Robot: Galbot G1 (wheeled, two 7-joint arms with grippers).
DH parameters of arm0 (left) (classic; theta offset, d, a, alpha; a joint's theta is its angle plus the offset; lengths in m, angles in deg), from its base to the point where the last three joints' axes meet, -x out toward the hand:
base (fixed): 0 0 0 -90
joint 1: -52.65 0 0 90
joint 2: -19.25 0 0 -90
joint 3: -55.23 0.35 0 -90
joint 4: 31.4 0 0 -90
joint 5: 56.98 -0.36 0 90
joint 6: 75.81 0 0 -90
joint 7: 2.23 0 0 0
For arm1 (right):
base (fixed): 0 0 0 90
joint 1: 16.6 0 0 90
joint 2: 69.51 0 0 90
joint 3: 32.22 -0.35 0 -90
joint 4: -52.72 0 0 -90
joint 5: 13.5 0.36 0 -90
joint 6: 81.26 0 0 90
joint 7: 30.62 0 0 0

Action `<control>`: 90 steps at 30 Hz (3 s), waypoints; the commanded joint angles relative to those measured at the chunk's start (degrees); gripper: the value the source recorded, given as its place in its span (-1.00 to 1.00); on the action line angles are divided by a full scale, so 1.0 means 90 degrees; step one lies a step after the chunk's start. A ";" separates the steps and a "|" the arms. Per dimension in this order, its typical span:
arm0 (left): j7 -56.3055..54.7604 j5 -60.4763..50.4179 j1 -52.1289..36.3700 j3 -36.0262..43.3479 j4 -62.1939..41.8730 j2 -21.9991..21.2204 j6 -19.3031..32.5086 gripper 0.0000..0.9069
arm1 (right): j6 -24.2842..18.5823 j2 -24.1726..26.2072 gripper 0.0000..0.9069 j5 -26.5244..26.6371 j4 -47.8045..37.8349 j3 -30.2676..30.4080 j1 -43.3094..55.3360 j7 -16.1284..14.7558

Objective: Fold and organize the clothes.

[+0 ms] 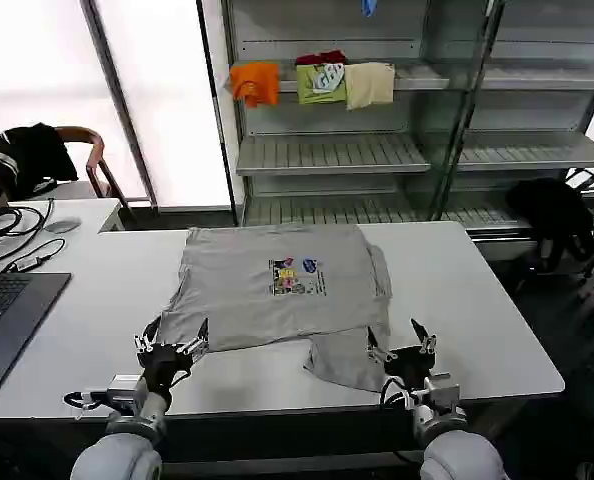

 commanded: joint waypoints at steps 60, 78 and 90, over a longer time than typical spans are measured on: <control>0.0243 0.0928 0.0007 -0.0342 -0.1075 0.0556 -0.0285 -0.96 | 0.0269 -0.0191 -1.00 0.0499 -0.0103 0.0647 -0.0356 0.0646; 0.0255 0.0902 -0.0021 -0.0255 -0.1029 0.0455 -0.0172 -0.98 | 0.0037 -0.0165 -1.00 0.0625 -0.0031 0.0364 -0.0358 0.0464; 0.0262 0.1075 -0.0358 -0.0197 -0.0633 0.0319 0.0017 -0.98 | -0.0371 -0.0468 -1.00 -0.0096 -0.0088 0.0047 0.0265 -0.0098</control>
